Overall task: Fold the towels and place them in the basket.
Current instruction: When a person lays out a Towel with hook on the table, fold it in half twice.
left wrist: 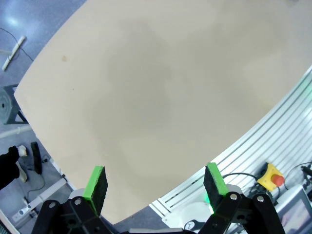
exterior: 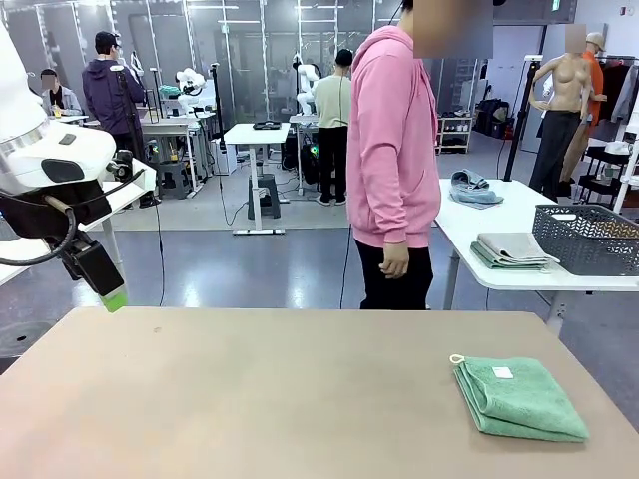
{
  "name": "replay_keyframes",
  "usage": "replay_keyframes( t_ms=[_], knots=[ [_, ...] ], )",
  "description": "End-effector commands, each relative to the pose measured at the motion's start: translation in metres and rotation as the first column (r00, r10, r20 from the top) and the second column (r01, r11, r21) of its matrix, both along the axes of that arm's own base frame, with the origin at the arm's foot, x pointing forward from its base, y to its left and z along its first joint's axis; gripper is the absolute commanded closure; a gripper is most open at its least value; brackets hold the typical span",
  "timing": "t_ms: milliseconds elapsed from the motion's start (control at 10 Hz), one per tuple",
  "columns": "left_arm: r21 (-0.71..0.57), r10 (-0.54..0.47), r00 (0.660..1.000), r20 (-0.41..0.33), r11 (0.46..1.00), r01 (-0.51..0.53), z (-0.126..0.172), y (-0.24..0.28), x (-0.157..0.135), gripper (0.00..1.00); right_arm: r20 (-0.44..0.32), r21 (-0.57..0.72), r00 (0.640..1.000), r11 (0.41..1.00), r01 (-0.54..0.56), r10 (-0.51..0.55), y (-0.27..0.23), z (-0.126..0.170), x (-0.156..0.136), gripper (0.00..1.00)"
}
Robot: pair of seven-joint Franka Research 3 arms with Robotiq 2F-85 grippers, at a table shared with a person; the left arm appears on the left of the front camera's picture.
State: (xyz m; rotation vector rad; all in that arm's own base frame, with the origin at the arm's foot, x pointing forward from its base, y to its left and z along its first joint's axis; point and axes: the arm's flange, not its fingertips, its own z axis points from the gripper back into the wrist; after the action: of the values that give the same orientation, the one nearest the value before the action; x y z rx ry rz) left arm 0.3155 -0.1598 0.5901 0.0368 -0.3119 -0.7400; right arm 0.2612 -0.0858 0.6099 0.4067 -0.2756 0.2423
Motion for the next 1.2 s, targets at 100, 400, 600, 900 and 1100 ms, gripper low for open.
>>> replay_keyframes(
  t_ms=[100, 400, 600, 900, 1100],
  knots=[
    [0.007, 0.018, 1.0, 0.008, 1.0, -0.018, 0.003, -0.003, 0.001, 0.0, 0.071, -0.112, 0.987, 0.984, -0.135, 0.144, 0.023, 0.035, -0.031, 0.12],
    [0.007, 0.018, 1.0, 0.008, 1.0, -0.018, 0.003, -0.003, 0.001, 0.0, 0.124, -0.199, 0.982, 0.973, -0.119, 0.146, 0.045, 0.056, -0.038, 0.12],
    [0.007, 0.018, 1.0, 0.008, 1.0, -0.018, 0.003, -0.003, 0.001, 0.0, 0.114, -0.166, 0.98, 0.976, -0.144, 0.164, 0.046, 0.06, -0.044, 0.12],
    [0.007, 0.018, 1.0, 0.008, 1.0, -0.018, 0.003, -0.003, 0.001, 0.0, 0.114, -0.166, 0.98, 0.976, -0.144, 0.164, 0.046, 0.06, -0.044, 0.12],
    [0.007, 0.018, 1.0, 0.008, 1.0, -0.018, 0.003, -0.003, 0.001, 0.0, 0.114, -0.166, 0.98, 0.976, -0.144, 0.164, 0.046, 0.06, -0.044, 0.12]
  ],
)
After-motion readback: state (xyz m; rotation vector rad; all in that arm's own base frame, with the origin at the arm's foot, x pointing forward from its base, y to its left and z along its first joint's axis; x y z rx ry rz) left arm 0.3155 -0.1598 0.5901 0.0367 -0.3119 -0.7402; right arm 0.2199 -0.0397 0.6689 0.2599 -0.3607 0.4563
